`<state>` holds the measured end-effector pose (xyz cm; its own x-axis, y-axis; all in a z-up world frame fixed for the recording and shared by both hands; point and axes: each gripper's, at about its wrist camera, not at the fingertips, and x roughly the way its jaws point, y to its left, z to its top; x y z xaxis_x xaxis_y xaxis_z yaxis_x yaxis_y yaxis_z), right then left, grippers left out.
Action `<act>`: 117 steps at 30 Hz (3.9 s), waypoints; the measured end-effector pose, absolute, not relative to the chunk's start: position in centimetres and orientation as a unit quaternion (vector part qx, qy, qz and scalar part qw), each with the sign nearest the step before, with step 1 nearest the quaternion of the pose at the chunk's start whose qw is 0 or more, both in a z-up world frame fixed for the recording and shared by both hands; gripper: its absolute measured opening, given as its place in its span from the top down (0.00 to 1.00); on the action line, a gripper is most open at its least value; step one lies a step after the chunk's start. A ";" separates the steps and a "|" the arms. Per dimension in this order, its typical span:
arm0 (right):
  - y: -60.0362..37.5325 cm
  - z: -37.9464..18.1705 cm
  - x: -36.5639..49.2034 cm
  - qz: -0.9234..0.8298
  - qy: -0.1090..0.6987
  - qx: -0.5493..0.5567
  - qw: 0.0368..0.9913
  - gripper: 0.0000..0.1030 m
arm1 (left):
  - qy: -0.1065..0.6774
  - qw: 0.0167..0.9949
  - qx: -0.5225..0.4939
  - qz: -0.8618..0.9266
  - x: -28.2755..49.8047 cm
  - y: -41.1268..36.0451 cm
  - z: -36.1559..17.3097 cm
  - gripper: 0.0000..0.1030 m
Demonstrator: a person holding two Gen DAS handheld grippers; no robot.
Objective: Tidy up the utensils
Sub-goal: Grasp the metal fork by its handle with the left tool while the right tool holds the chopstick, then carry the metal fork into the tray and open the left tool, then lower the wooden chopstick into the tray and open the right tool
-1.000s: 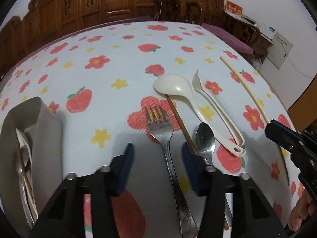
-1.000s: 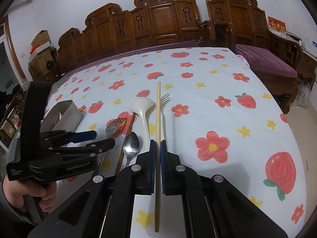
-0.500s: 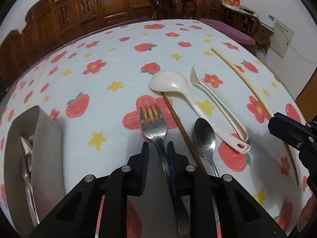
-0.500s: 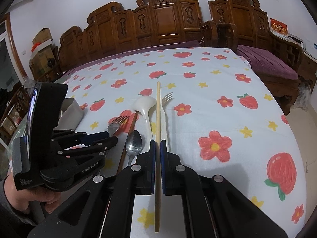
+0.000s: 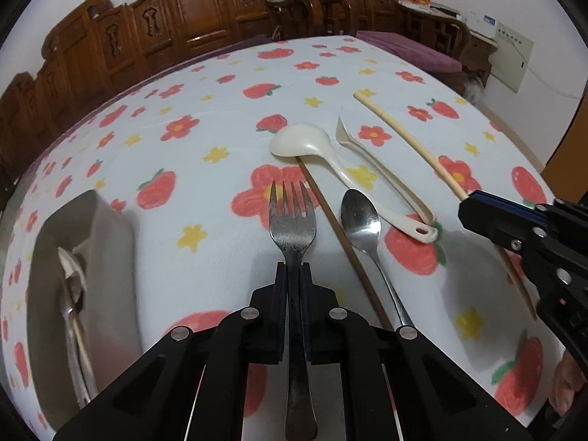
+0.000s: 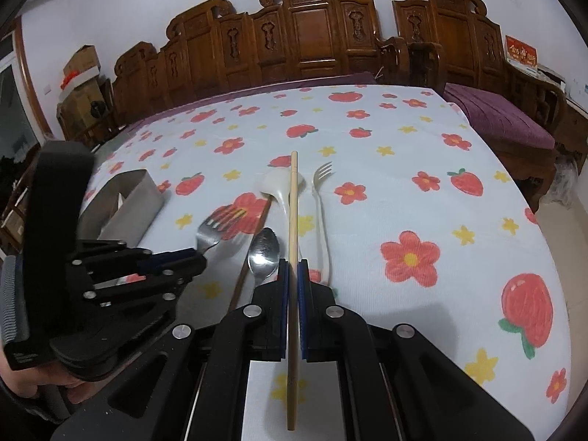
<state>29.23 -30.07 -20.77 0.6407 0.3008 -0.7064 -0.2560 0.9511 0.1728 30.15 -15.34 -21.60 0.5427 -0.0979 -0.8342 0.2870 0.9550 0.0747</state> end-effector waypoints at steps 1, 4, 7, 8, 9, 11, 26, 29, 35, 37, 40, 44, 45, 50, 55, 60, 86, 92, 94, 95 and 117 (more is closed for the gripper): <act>-29.9 -20.6 29.0 0.156 0.393 0.027 0.906 0.94 | 0.462 0.874 0.100 -0.109 29.8 -15.0 -21.2 0.94; -29.3 -20.3 28.5 0.164 0.388 0.025 0.906 0.94 | 0.453 0.880 0.092 -0.108 29.0 -14.2 -20.0 0.94; -28.9 -19.9 28.2 0.171 0.384 0.027 0.907 0.94 | 0.441 0.887 0.088 -0.106 28.3 -13.5 -18.8 0.95; -28.8 -19.7 28.1 0.173 0.382 0.027 0.907 0.94 | 0.435 0.890 0.087 -0.106 28.1 -13.3 -18.5 0.95; -28.6 -19.6 28.0 0.174 0.380 0.026 0.908 0.94 | 0.432 0.892 0.087 -0.106 27.9 -13.1 -18.2 0.95; -28.3 -19.4 27.8 0.179 0.377 0.024 0.908 0.94 | 0.424 0.896 0.083 -0.106 27.5 -12.7 -17.6 0.95; -26.4 -15.9 25.3 0.211 0.339 0.035 0.916 0.94 | 0.387 0.914 0.044 -0.109 25.5 -9.1 -13.1 0.95; -25.7 -15.2 24.7 0.222 0.333 0.036 0.916 0.94 | 0.380 0.918 0.037 -0.105 25.3 -7.6 -11.9 0.94; -23.9 -14.7 23.8 0.236 0.329 0.024 0.914 0.94 | 0.373 0.924 0.029 -0.082 25.8 -4.1 -11.1 0.94; -23.3 -14.6 23.6 0.239 0.328 0.020 0.914 0.94 | 0.373 0.925 0.023 -0.072 26.2 -2.6 -11.1 0.94; -22.4 -14.5 23.0 0.246 0.327 0.013 0.913 0.94 | 0.372 0.926 0.016 -0.060 26.5 -0.5 -11.4 0.94; -21.1 -14.9 22.7 0.250 0.329 -0.001 0.910 0.94 | 0.377 0.925 0.006 -0.043 27.2 2.1 -12.5 0.94; -20.8 -15.1 22.6 0.249 0.330 -0.006 0.911 0.94 | 0.379 0.924 0.004 -0.040 27.4 2.6 -12.9 0.94; -20.6 -15.3 23.0 0.241 0.329 -0.010 0.913 0.94 | 0.396 0.918 -0.002 -0.033 28.0 4.2 -15.3 0.94; -20.1 -15.7 23.2 0.241 0.335 -0.013 0.911 0.94 | 0.411 0.911 0.001 -0.032 28.2 4.5 -17.5 0.94; -19.4 -16.3 23.4 0.238 0.343 -0.021 0.908 0.94 | 0.425 0.905 0.001 -0.037 28.6 4.3 -18.7 0.94; -14.7 -16.0 24.3 0.250 0.362 -0.047 0.897 0.94 | 0.402 0.915 0.001 -0.036 28.2 6.8 -17.0 0.87; -11.3 -16.1 25.1 0.266 0.373 -0.043 0.888 0.94 | 0.384 0.923 0.000 -0.026 27.3 8.9 -15.5 0.56; -10.4 -16.2 25.4 0.269 0.379 -0.041 0.884 0.94 | 0.377 0.926 0.000 -0.023 27.0 9.6 -15.1 0.49; -9.9 -16.2 25.6 0.271 0.381 -0.040 0.883 0.94 | 0.377 0.926 0.000 -0.023 26.9 9.9 -15.0 0.49; -3.6 -19.8 31.4 0.240 0.465 -0.014 0.852 0.94 | 0.363 0.931 -0.036 0.016 26.4 16.0 -13.9 0.14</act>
<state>31.35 -3.64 -19.81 0.4526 0.3955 -0.7992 -0.4220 0.8845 0.1988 26.35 16.02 -13.91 0.7353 0.0045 -0.6778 -0.0563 0.9969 -0.0545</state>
